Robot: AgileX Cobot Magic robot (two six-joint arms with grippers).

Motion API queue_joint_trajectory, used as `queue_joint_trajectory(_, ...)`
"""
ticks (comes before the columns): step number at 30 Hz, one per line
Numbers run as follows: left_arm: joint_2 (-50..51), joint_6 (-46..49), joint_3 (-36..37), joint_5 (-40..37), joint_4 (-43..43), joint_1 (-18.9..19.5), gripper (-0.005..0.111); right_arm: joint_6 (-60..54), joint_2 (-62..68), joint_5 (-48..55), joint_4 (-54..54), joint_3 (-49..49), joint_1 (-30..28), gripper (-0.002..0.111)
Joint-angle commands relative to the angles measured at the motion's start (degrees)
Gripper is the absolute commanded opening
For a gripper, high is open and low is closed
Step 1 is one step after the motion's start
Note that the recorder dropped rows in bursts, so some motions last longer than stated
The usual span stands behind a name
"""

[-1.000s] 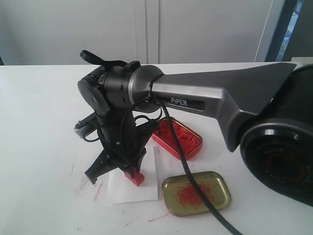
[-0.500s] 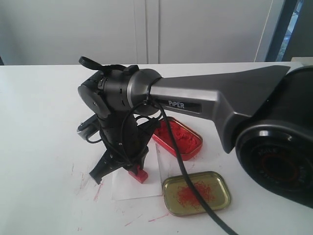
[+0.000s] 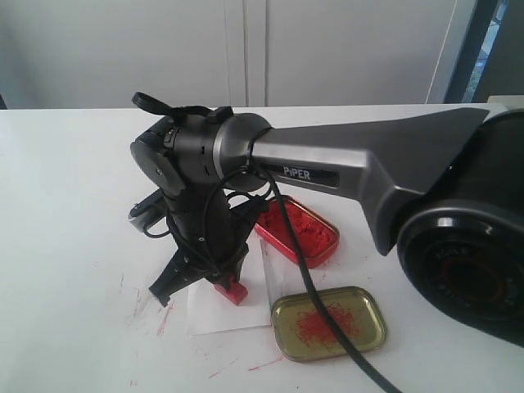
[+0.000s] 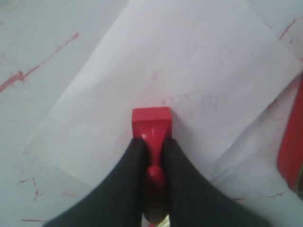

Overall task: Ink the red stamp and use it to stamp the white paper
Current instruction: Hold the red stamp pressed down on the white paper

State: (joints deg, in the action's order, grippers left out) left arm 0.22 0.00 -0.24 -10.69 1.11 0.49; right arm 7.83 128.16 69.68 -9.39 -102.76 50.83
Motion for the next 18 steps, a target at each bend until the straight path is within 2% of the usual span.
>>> queue_joint_trajectory(1,-0.2,0.0,0.2,0.1,0.4,-0.3,0.000,-0.3,-1.9,0.3,-0.7,0.2,0.0,0.000)
queue_joint_trajectory(18,-0.2,0.0,0.2,0.1,0.4,-0.3,0.000,-0.5,-2.6,0.3,1.7,0.2,0.0,0.000)
